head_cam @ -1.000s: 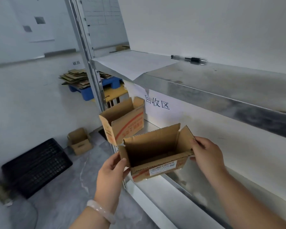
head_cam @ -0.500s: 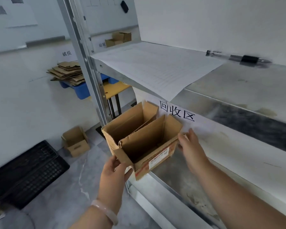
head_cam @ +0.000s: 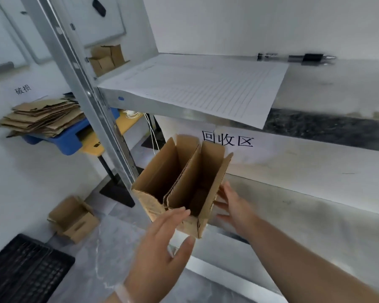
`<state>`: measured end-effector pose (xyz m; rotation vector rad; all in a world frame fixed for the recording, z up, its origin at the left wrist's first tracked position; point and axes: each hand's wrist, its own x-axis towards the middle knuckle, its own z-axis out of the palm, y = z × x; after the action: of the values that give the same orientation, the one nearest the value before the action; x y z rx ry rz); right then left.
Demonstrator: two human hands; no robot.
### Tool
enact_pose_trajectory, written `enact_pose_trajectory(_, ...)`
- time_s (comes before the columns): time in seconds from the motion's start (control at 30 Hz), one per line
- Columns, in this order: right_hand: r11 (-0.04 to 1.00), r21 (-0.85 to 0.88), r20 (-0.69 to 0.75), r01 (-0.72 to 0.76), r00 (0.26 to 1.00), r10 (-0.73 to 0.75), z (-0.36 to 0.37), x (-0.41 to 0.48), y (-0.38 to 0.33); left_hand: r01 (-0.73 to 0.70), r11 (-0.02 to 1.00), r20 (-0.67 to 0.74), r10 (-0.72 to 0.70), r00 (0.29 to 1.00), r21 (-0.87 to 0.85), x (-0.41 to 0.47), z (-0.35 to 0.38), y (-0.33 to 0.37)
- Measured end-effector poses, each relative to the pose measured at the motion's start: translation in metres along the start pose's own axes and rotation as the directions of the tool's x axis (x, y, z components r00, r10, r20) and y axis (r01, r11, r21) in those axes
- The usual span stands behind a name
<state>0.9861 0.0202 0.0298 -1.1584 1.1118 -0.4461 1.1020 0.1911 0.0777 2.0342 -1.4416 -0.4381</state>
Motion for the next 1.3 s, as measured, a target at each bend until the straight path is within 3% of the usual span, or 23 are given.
enact_pose_trajectory(0.07, 0.996, -0.061, -0.051, 0.066, 0.996, -0.07, -0.003, -0.015, 0.001, -0.202, 0.97, -0.003, 0.205, 0.979, 0.138, 0.007, -0.002, -0.001)
enact_pose_trajectory(0.2, 0.892, -0.392, -0.131, 0.227, 0.945, -0.298, -0.034, -0.068, 0.009, -0.518, 0.838, 0.043, 0.519, 0.854, 0.169, 0.04, 0.014, 0.02)
enact_pose_trajectory(0.3, 0.666, -0.736, -0.246, 0.124, 0.867, -0.434, -0.077, -0.107, 0.026, -0.647, 0.708, 0.124, 0.642, 0.757, 0.283, 0.064, 0.041, 0.054)
enact_pose_trajectory(0.43, 0.512, -0.859, -0.336, -0.03, 0.787, -0.518, -0.142, -0.166, 0.043, -0.757, 0.575, 0.192, 0.742, 0.643, 0.311, 0.068, 0.086, 0.118)
enact_pose_trajectory(0.63, 0.524, -0.813, -0.56, -0.254, 0.585, -0.586, -0.238, -0.263, 0.076, -0.884, 0.441, 0.216, 0.858, 0.465, 0.152, 0.033, 0.17, 0.227)
enact_pose_trajectory(0.9, 0.634, -0.602, -0.798, -0.486, 0.402, -0.45, -0.389, -0.423, 0.156, -0.957, 0.225, 0.143, 0.969, 0.2, -0.182, -0.069, 0.318, 0.41)
enact_pose_trajectory(1.1, 0.658, -0.437, -0.899, -0.613, 0.286, -0.331, -0.49, -0.52, 0.193, -0.904, 0.202, 0.145, 0.977, 0.158, -0.377, -0.137, 0.412, 0.519)
enact_pose_trajectory(1.2, 0.66, -0.388, -0.922, -0.643, 0.275, -0.274, -0.531, -0.54, 0.215, -0.888, 0.2, 0.206, 0.971, 0.123, -0.413, -0.153, 0.457, 0.554)
enact_pose_trajectory(1.3, 0.696, -0.331, -0.942, -0.637, 0.265, -0.206, -0.572, -0.546, 0.231, -0.87, 0.238, 0.258, 0.957, 0.134, -0.432, -0.154, 0.503, 0.587)
